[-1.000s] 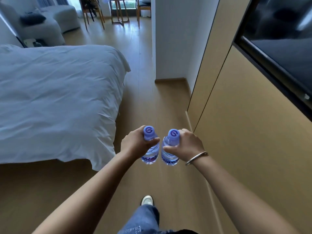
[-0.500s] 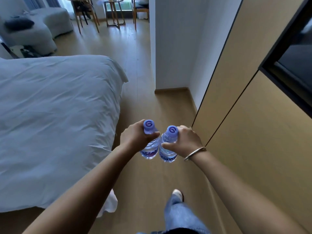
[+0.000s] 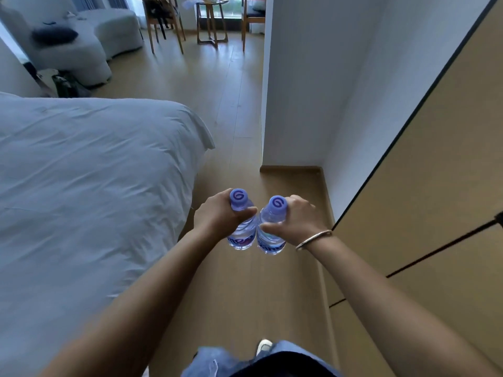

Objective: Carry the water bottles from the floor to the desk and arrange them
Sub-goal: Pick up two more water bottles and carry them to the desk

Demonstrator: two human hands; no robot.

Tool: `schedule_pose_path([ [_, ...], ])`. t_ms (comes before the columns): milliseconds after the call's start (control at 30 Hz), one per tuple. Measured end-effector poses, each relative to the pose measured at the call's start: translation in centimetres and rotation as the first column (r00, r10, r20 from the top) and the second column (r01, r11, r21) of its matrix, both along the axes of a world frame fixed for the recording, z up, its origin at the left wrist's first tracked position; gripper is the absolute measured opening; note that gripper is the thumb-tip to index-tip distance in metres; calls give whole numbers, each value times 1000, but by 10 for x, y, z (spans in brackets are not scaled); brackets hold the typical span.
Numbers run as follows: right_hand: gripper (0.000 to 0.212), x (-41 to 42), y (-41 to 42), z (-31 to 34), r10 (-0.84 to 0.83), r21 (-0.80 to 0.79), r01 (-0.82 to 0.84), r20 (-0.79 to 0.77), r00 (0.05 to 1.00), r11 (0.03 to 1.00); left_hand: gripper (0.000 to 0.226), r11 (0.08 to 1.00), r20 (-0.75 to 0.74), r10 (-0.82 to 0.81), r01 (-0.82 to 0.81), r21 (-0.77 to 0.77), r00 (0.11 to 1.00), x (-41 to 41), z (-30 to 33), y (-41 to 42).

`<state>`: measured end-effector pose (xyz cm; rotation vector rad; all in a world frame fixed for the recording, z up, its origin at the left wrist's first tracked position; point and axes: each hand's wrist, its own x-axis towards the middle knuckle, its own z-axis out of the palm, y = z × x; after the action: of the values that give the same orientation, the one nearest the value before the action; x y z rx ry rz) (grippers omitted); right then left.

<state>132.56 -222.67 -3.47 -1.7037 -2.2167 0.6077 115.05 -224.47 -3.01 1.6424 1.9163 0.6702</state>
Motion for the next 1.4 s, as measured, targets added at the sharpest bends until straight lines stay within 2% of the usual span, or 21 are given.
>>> schedule_pose_path([
  [167, 40, -5, 70, -2, -4, -3, 4, 2, 1000, 1000, 18, 1000, 12, 31, -31, 0, 999, -7, 1, 63],
  [267, 39, -16, 107, -6, 12, -14, -12, 10, 1000, 1000, 24, 999, 21, 52, -52, 13, 998, -17, -2, 97],
  [367, 39, -32, 147, -10, 27, -27, -26, 14, 1000, 999, 19, 999, 26, 49, -49, -4, 998, -34, -6, 135],
  [600, 39, -98, 266, -14, -6, -45, 6, 3, 1000, 999, 19, 999, 15, 10, -9, -47, 1000, -102, -12, 258],
  [900, 39, -182, 407, -5, -23, -18, 22, -40, 999, 1000, 23, 1000, -25, -7, 6, -5, 1000, -191, -2, 405],
  [1200, 37, -230, 542, -20, 10, -76, -15, -56, 998, 997, 27, 998, -38, 23, -25, -50, 999, -242, -19, 533],
  [1400, 38, -252, 670, -26, 51, -79, -56, -61, 997, 995, 25, 997, -31, 45, -47, -66, 999, -260, -25, 651],
])
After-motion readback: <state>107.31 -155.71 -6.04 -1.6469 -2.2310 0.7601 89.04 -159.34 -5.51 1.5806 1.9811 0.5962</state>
